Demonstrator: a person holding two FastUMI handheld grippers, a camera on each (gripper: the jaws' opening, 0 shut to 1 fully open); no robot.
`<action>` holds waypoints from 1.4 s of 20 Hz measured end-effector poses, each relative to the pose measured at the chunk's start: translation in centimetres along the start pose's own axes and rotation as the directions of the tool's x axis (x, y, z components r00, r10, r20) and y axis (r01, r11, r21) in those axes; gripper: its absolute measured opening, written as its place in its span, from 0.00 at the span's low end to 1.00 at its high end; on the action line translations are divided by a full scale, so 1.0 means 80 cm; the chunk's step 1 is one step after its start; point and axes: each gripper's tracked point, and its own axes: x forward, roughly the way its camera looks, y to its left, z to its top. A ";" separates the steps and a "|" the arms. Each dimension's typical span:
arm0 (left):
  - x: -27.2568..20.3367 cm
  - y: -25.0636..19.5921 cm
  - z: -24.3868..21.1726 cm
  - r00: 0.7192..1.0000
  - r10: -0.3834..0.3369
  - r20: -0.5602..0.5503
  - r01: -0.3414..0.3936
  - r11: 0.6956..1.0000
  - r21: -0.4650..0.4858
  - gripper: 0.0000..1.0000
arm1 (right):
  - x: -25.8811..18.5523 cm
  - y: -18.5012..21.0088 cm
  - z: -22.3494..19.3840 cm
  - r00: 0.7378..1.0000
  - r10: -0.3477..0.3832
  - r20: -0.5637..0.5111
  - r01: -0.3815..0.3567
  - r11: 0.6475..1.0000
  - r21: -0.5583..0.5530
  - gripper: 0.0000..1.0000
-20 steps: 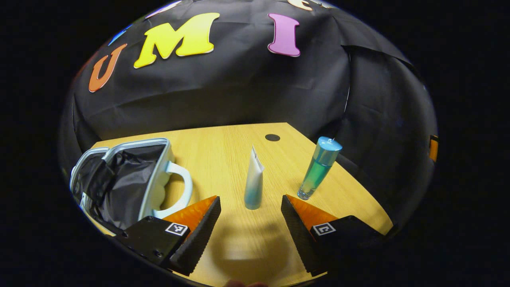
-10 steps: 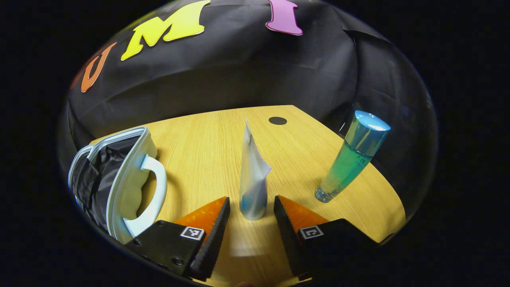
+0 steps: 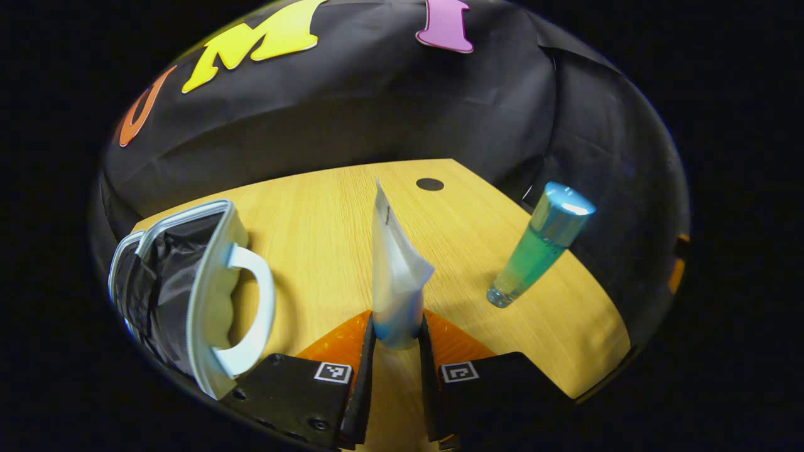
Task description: First open the suitcase, pack the skin care products into it, and then close the suitcase.
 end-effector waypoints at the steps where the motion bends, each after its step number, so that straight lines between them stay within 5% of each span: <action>1: -0.023 0.004 0.003 1.000 -0.006 0.009 0.006 1.000 -0.010 0.44 | 0.015 0.019 -0.005 0.999 0.033 -0.009 -0.033 0.999 -0.004 0.80; 2: -0.045 0.010 0.004 1.000 -0.004 0.011 0.004 1.000 -0.017 0.37 | 0.028 0.037 -0.006 0.998 0.058 -0.011 -0.059 0.998 -0.008 0.79; 3: -0.067 0.016 0.003 1.000 -0.002 0.007 0.002 1.000 -0.027 0.43 | 0.042 0.052 -0.004 0.997 0.081 -0.003 -0.081 0.997 -0.012 0.79; 6: -0.127 0.036 -0.006 1.000 0.004 -0.003 -0.004 0.997 -0.082 0.36 | 0.086 0.093 0.004 0.992 0.126 -0.003 -0.126 0.992 0.010 0.80; 15: -0.251 0.146 -0.022 0.979 0.202 -0.008 -0.198 0.953 -0.228 0.35 | 0.198 0.141 -0.012 0.986 0.149 -0.077 -0.141 0.985 0.102 0.79; 18: -0.270 0.186 -0.024 0.969 0.247 -0.016 -0.243 0.933 -0.266 0.35 | 0.214 0.141 -0.014 0.989 0.118 -0.093 -0.108 0.988 0.111 0.70; 21: -0.281 0.230 -0.025 0.963 0.268 -0.023 -0.261 0.913 -0.312 0.35 | 0.219 0.133 -0.012 0.993 0.080 -0.090 -0.072 0.993 0.089 0.40; 28: -0.250 0.301 -0.018 0.983 0.159 -0.087 -0.179 0.935 -0.306 0.35 | 0.167 0.147 0.012 0.977 0.180 -0.117 -0.166 0.979 0.120 0.33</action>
